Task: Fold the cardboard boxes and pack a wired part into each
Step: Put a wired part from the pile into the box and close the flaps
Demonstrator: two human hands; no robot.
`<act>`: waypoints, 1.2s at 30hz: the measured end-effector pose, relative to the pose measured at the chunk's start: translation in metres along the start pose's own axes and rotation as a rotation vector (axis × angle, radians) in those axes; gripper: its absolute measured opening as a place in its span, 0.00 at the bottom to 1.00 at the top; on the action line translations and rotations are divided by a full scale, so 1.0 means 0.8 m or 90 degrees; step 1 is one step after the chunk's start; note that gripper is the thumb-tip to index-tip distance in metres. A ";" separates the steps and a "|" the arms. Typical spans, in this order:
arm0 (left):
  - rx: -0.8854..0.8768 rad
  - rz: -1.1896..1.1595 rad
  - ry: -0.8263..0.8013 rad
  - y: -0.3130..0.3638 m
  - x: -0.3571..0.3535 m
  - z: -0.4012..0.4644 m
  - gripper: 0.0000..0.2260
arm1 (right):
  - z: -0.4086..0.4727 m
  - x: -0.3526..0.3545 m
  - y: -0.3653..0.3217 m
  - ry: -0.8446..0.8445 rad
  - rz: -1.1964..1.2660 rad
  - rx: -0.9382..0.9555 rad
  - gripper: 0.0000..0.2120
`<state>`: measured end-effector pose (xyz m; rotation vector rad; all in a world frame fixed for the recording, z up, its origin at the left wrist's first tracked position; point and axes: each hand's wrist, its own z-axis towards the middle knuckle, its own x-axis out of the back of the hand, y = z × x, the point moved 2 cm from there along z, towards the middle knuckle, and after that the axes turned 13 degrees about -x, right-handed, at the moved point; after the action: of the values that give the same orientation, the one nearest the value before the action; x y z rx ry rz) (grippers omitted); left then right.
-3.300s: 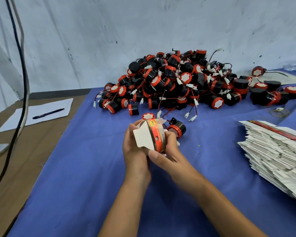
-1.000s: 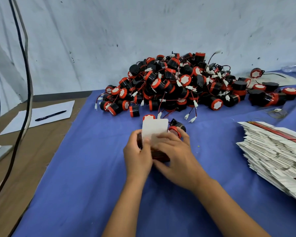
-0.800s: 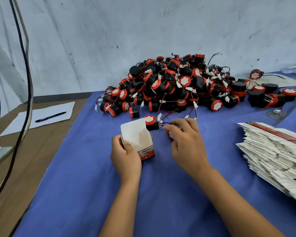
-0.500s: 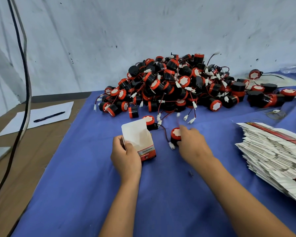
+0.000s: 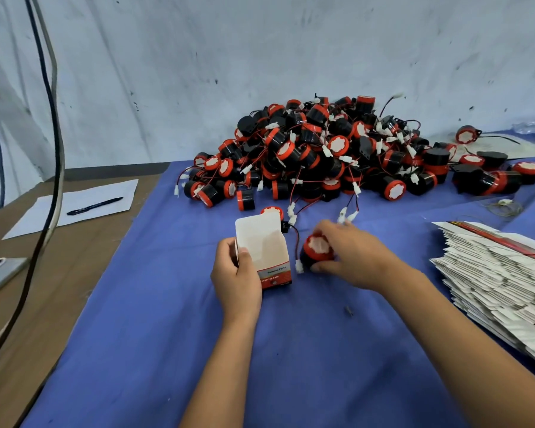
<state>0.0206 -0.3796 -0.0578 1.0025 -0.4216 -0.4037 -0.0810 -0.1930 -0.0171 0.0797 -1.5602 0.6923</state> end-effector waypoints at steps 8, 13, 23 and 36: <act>-0.044 -0.062 -0.108 0.009 -0.012 -0.006 0.07 | -0.045 0.030 -0.109 0.166 0.471 0.140 0.23; 0.104 -0.275 -0.135 0.016 -0.013 -0.010 0.12 | -0.041 0.003 -0.125 0.124 0.188 0.061 0.24; 0.142 -0.251 -0.178 0.006 -0.012 -0.009 0.11 | -0.041 0.000 -0.108 0.080 0.028 -0.101 0.18; 0.043 -0.159 -0.206 0.013 -0.019 -0.015 0.12 | -0.073 0.009 -0.123 0.096 -0.205 -0.116 0.09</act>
<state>0.0149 -0.3582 -0.0566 1.0619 -0.6060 -0.7878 0.0139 -0.2434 0.0236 0.1373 -1.4171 0.2946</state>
